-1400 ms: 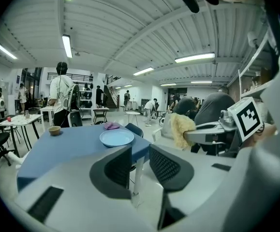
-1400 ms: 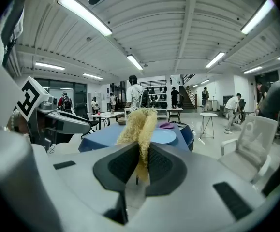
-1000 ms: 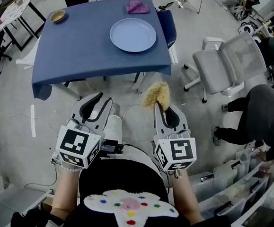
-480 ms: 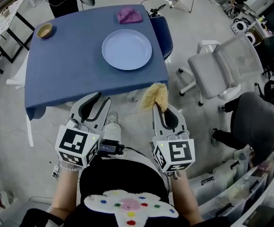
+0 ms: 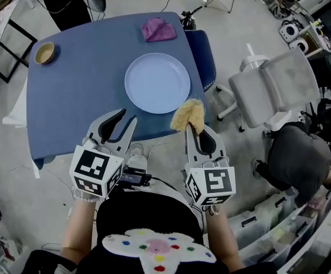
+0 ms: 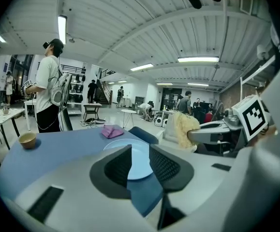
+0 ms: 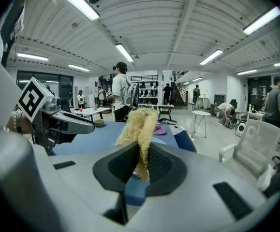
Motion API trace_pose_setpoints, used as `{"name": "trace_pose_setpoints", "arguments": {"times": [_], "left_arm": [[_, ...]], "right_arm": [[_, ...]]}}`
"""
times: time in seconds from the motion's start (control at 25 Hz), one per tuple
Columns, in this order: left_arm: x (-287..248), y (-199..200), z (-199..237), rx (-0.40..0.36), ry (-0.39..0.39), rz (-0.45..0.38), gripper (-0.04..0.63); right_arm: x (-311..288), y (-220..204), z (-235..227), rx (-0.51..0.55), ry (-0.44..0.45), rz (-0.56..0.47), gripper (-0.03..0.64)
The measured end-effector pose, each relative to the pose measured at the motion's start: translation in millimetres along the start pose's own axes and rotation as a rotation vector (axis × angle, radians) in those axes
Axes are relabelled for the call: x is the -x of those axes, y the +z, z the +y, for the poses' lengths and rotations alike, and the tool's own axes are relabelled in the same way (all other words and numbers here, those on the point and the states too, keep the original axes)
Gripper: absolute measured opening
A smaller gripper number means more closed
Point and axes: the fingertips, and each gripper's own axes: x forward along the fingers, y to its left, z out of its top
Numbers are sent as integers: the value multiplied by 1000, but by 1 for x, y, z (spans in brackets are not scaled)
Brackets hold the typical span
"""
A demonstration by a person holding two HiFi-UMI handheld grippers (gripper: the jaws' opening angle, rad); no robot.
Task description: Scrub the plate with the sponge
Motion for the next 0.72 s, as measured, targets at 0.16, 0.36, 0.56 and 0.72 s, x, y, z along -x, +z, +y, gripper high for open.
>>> {"name": "trace_pose_setpoints", "arguments": {"times": [0.16,0.36,0.56,0.72], "left_arm": [[-24,6,29,20,4,12,112],[-50,-2,61,46,4,50,112],[-73,-15,84,72,-9,101,112],[-91,-27,97,89,-20,131,112]], "right_arm": [[-35,7,-3,1,-4,24,43],[-71,8,-3,1,-6,60,43],[-97,7,-4,-10,-22,93,43],[-112,3,-6,-7,-34,117,43]]}}
